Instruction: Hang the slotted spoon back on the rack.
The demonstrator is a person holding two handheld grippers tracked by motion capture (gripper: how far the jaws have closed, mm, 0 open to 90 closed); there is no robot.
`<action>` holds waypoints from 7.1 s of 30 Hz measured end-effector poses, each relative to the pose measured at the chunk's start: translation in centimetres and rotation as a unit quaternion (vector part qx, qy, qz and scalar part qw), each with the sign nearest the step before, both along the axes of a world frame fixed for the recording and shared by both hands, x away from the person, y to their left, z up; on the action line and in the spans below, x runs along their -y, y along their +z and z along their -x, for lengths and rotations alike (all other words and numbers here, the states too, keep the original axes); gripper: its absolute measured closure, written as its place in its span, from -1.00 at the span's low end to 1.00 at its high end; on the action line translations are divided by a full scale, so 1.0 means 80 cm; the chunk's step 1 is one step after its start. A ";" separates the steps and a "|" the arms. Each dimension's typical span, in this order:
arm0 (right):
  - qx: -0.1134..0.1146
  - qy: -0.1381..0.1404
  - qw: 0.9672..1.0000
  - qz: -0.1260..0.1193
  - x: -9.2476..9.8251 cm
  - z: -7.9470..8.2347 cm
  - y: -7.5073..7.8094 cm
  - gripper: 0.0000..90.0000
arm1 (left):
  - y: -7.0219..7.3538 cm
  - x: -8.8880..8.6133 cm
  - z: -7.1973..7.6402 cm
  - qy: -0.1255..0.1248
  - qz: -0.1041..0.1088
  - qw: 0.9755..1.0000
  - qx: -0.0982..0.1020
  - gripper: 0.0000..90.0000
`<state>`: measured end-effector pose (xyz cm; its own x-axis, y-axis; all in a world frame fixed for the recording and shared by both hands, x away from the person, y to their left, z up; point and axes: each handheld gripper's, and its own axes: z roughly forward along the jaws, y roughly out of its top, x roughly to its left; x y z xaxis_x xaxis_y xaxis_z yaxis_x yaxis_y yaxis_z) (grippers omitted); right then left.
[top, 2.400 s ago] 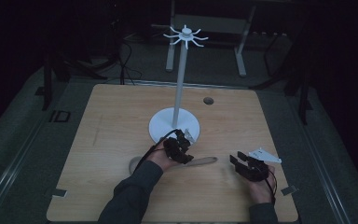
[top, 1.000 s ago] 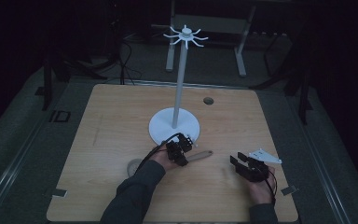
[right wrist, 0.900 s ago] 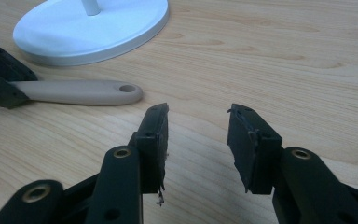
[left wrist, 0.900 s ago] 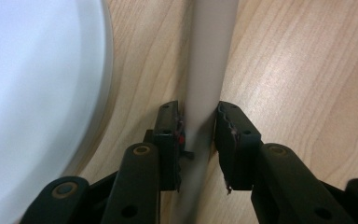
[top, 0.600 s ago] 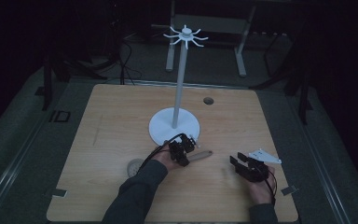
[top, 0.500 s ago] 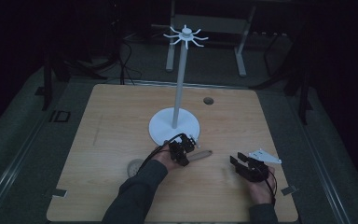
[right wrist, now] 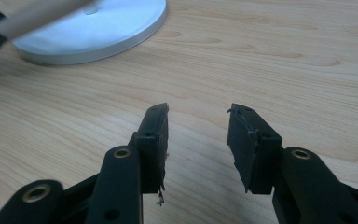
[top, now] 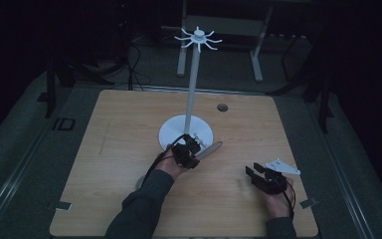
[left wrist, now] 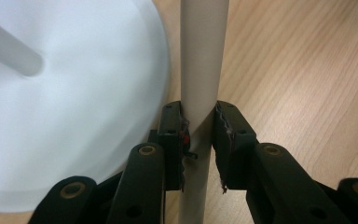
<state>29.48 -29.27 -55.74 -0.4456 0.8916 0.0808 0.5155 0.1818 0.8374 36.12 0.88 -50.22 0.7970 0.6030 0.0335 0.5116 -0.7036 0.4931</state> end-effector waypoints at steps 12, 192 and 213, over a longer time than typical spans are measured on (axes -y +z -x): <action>0.000 -0.001 1.000 0.000 0.000 0.000 0.000 0.28 | 0.029 -0.013 0.008 0.038 0.050 0.995 0.078 0.65; 0.008 -0.026 1.000 -0.001 0.007 0.001 -0.001 0.08 | 0.222 -0.004 -0.001 0.269 0.174 0.891 0.322 0.65; 0.008 -0.027 1.000 0.001 0.008 0.002 -0.002 0.07 | 0.225 -0.005 -0.012 0.262 0.170 0.896 0.315 0.57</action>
